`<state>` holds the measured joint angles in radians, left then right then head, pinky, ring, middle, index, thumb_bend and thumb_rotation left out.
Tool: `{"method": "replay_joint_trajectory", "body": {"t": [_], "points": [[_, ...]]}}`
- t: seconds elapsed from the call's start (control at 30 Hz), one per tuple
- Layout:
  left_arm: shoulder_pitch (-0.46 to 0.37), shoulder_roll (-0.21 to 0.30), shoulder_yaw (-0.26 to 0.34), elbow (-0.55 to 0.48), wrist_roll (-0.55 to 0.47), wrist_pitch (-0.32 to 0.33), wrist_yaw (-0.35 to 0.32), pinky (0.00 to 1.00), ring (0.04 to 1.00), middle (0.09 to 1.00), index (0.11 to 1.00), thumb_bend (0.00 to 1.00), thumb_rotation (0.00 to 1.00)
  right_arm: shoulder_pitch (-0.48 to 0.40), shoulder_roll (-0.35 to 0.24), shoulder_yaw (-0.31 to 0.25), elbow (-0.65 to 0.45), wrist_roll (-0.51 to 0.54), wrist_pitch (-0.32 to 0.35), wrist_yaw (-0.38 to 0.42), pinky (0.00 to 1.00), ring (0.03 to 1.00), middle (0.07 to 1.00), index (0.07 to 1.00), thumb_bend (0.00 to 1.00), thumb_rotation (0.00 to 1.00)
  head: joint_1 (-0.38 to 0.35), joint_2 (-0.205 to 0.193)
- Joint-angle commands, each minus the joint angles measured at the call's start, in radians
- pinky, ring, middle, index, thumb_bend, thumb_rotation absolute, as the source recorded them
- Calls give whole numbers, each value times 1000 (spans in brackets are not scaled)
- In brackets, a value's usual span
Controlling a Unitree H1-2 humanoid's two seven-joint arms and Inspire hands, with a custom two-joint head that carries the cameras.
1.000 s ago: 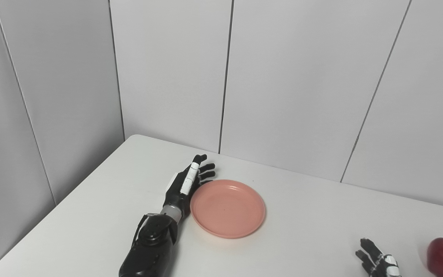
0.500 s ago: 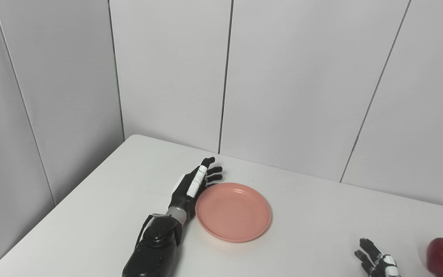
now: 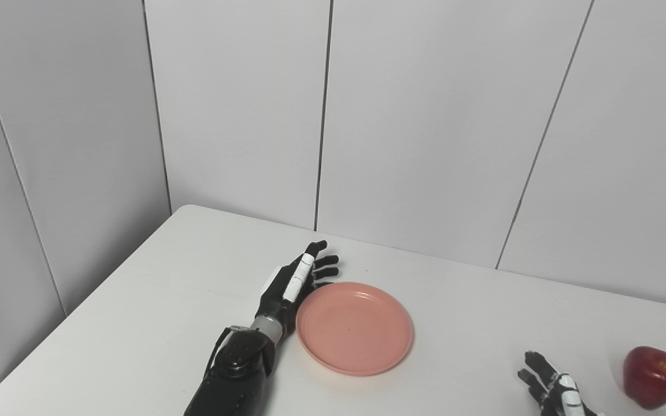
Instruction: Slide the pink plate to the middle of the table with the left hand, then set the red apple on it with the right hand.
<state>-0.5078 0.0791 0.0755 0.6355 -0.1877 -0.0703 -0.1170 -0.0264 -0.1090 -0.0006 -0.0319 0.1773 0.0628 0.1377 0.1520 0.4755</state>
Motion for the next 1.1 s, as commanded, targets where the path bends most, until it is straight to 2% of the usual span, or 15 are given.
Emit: {"method": "replay_joint_trajectory", "body": {"t": [0.0,0.43,0.77,1.07], "points": [[-11,-20,-7,-6,1,24,-6,707,791,810,877,903,880,11,23,26,-2,0,45,11,985,895,910,838,689,1000,1,1],[-8,-62,-19,-25,5,51,-7,707,788,805,876,920,870,8,39,42,-3,-12,35,-1,962,875,909,839,700,1000,-37,12],[14,-112,-29,-86,37,100,40,709,796,812,867,891,880,8,42,50,-12,-21,47,-7,963,885,912,852,707,1000,-44,18],[28,-149,-40,-108,75,108,86,748,807,802,861,868,890,7,41,51,-8,-18,45,-10,963,880,910,850,706,1000,-44,19]]}}
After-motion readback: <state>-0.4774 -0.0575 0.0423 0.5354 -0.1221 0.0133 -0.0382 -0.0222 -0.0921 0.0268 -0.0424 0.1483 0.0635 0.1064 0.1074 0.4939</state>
